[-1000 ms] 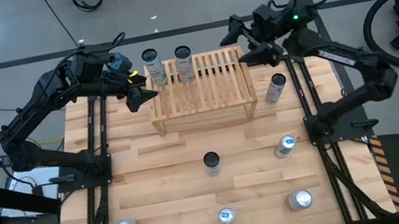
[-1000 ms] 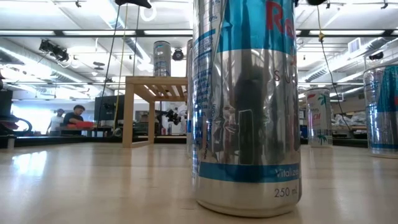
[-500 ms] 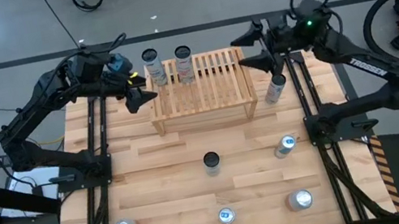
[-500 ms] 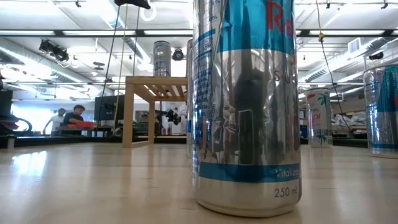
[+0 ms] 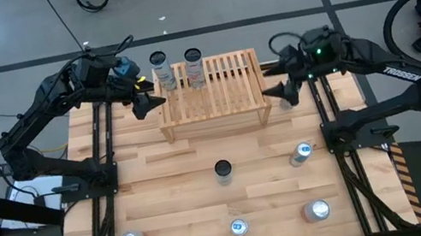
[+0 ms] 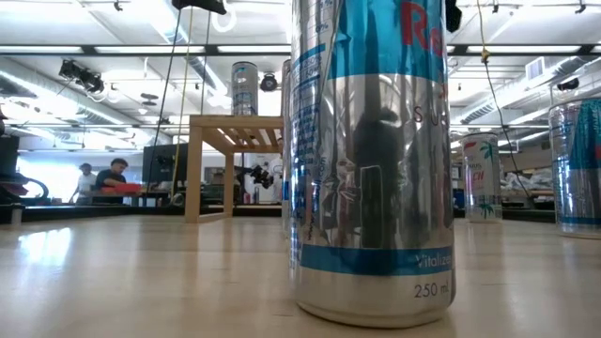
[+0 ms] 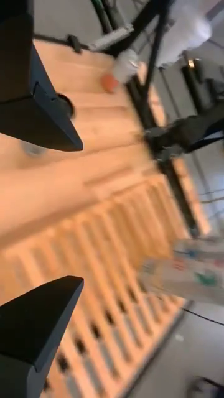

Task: Place canned beverage on shelf
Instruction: Put the blue soda can on the shelf aligned with the other blue soda can

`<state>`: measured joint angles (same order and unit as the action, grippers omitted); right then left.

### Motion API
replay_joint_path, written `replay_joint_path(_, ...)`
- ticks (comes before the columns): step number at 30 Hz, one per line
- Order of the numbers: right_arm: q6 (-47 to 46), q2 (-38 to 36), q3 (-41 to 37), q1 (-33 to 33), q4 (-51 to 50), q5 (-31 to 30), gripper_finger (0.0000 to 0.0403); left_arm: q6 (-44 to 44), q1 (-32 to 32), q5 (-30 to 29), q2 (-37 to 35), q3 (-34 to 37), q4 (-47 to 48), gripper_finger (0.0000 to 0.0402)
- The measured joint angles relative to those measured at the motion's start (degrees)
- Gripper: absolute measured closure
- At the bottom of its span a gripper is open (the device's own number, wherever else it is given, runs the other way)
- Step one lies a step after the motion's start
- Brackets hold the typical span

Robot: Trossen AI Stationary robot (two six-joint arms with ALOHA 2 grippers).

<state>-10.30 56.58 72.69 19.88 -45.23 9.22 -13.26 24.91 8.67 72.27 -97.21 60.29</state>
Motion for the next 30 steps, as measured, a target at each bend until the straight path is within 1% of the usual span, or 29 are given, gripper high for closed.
replay_joint_path(3, -4.12, 0.00, 0.00, -4.18, -4.16, -2.81, 0.0048, 0.00, 0.00, 0.00, 0.00, 0.00, 0.00, 0.0008)
replay_joint_path(9, -13.43, 0.00, -0.02, -13.31, -16.82, -11.92, 0.0048, 0.00, -0.02, 0.00, 0.00, 0.00, 0.00, 0.0008)
replay_joint_path(14, -22.69, 0.33, -0.02, -20.91, -23.80, -16.70, 0.0048, 0.00, 0.00, 0.00, 0.00, 0.00, 0.00, 0.0008)
replay_joint_path(22, -34.39, 4.33, -0.03, -29.17, -33.43, -17.15, 0.0048, -0.04, -0.01, 0.00, 0.00, 0.00, 0.00, 0.0008)
replay_joint_path(30, -37.92, 10.82, -0.04, -36.37, -35.25, -17.45, 0.0048, -0.07, -0.01, 0.00, 0.00, 0.00, 0.04, 0.0008)
